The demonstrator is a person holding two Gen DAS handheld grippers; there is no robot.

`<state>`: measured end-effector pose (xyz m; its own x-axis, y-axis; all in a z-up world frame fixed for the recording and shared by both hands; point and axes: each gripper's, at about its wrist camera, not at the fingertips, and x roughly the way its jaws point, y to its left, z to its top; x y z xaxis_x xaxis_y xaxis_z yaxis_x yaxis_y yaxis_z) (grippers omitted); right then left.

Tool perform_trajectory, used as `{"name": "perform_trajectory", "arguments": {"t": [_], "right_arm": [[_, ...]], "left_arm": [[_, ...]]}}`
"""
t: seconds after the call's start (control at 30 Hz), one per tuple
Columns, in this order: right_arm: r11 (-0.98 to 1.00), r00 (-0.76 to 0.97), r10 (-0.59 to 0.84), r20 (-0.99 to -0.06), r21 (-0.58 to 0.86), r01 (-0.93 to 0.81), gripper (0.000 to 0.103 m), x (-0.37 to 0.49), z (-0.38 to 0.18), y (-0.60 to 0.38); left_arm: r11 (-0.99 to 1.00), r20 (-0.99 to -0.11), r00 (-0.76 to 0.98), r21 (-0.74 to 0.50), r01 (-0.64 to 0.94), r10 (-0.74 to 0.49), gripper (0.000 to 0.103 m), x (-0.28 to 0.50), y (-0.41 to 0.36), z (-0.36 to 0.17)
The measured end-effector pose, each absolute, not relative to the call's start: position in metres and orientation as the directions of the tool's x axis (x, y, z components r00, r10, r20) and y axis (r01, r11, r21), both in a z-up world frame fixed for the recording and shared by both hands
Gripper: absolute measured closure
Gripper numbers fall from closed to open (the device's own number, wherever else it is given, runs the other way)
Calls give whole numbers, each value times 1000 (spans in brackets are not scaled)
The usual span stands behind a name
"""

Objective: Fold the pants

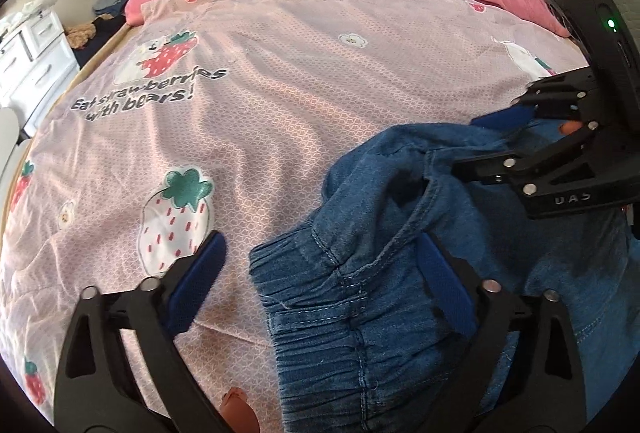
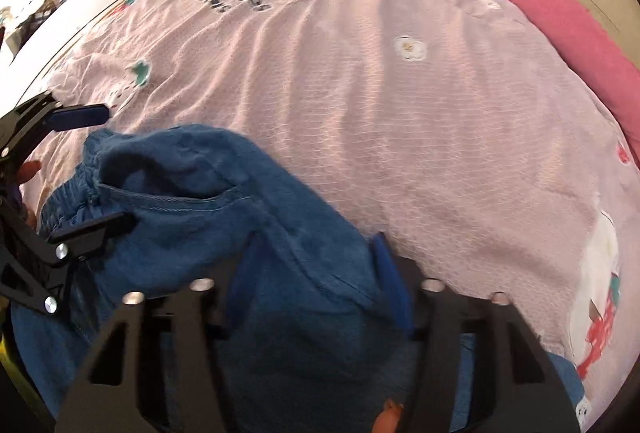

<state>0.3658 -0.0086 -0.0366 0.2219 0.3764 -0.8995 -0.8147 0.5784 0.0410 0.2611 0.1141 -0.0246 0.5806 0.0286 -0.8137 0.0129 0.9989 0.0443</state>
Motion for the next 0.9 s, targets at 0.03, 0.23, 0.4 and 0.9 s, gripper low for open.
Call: {"name": "perform_trajectory", "arguments": {"t": [0.03,0.23,0.4,0.9], "right_arm": [[577,229,379,-896,35,-816,75,364,-35,-7],[587,281,396,-874,6,-809,94,349,-23,-14],[593,325,427,-844,-10,-805,94,335,-8,-22],[584,413,512,-753,-47,-811,94,274,32,-49]], "left_arm": [[999,-817,577,34,20,16,27,261,114,-26],[998,-808,588,25,57,-14,51,261,110,-25],[997,-803,591,-33,76,-72,67,261,115,-25],[977,-691,691,-147,155,-214,69,223,125,18]]}}
